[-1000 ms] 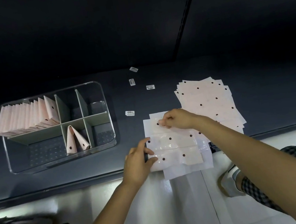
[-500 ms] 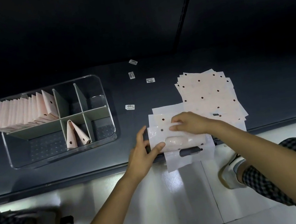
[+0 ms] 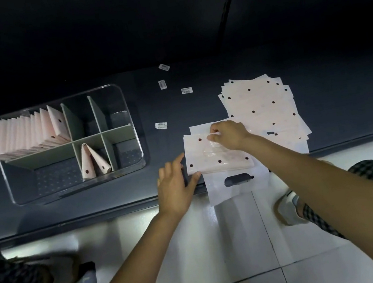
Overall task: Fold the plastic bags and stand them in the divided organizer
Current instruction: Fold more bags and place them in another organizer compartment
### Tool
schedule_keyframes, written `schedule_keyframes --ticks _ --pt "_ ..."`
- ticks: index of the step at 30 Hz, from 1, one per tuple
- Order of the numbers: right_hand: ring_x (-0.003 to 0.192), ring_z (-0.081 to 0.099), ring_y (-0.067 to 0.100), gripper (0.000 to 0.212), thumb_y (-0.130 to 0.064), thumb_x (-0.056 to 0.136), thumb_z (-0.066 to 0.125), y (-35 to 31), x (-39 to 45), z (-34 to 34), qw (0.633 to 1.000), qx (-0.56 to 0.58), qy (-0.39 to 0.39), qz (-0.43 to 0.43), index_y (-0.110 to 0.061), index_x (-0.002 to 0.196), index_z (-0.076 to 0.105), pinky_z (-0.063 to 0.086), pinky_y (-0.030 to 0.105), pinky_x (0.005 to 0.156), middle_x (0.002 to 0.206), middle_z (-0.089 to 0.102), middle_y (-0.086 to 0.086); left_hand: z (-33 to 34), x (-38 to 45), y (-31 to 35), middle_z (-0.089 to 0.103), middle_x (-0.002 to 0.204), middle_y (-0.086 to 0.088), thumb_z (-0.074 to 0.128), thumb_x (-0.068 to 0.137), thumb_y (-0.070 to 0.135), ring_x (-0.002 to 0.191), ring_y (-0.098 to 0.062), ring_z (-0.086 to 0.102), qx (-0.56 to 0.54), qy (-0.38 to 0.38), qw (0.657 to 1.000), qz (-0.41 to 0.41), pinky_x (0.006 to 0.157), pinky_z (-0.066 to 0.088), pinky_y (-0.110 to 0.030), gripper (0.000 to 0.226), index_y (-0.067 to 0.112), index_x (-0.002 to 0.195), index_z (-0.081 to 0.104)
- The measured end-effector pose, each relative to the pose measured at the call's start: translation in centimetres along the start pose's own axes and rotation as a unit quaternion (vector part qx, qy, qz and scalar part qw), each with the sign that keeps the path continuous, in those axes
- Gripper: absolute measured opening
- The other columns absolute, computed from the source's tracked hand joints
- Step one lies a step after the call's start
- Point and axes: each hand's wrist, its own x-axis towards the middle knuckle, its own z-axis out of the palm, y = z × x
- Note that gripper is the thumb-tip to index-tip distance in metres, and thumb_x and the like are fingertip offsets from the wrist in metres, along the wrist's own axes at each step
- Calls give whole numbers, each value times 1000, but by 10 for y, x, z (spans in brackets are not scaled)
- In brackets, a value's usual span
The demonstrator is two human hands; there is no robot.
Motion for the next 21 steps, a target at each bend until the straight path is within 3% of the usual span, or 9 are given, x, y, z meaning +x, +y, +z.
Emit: schedule_keyframes --ticks 2,4,6,8,11,16,19,21 --pt "108 52 26 23 -37 97 46 0 1 -1 1000 0 -3 3 -19 96 58 34 34 85 109 63 3 2 -5 3 49 126 -5 63 87 38 117 -27 42 88 20 992 86 98 33 -35 56 17 136 45" --pt "107 52 26 24 -36 97 46 0 1 -1 1000 1 -6 7 -17 98 59 34 34 84 109 63 3 7 -11 6 39 146 -10 60 89 38 136 -30 32 144 -19 973 177 115 21 -39 61 11 140 41" --pt "107 53 26 24 -36 97 45 -1 1 -2 1000 2 -9 12 -17 100 60 34 34 85 109 63 3 14 -16 10 9 158 -7 48 94 46 147 -24 4 199 -93 950 221 118 -5 -36 74 9 149 17" --pt "107 53 26 24 -34 98 45 -2 1 -2 1000 9 -11 19 -16 101 60 34 35 86 109 63 4 20 -19 8 -19 153 -3 35 96 54 142 -19 -20 248 -138 933 221 114 -19 -33 81 11 147 -10" --pt "106 53 26 23 -33 98 44 -2 2 -2 1000 17 -10 24 -16 101 60 35 36 89 109 64 4 24 -24 3 -31 148 -4 26 95 59 138 -18 -28 296 -169 919 199 115 -18 -32 84 11 140 -26" --pt "105 54 27 23 -35 97 45 -4 0 -5 999 9 -21 35 -16 100 59 36 35 90 108 63 6 21 -24 2 -34 147 -10 22 94 63 139 -24 -29 345 -188 900 188 117 -14 -36 85 14 144 -25" --pt "112 48 28 26 -35 94 51 -8 -17 -1 994 -42 103 22 -14 108 59 35 36 93 111 61 7 20 -23 3 -36 145 -15 21 92 66 140 -28 -28 367 -199 888 192 117 -14 -38 84 20 145 -25" --pt "116 48 30 31 -27 93 55 -14 -41 11 975 -61 210 -38 -10 118 57 35 36 100 119 58 11 21 -23 4 -37 144 -17 19 92 67 140 -29 -28 378 -207 881 194 117 -13 -40 82 23 145 -25"
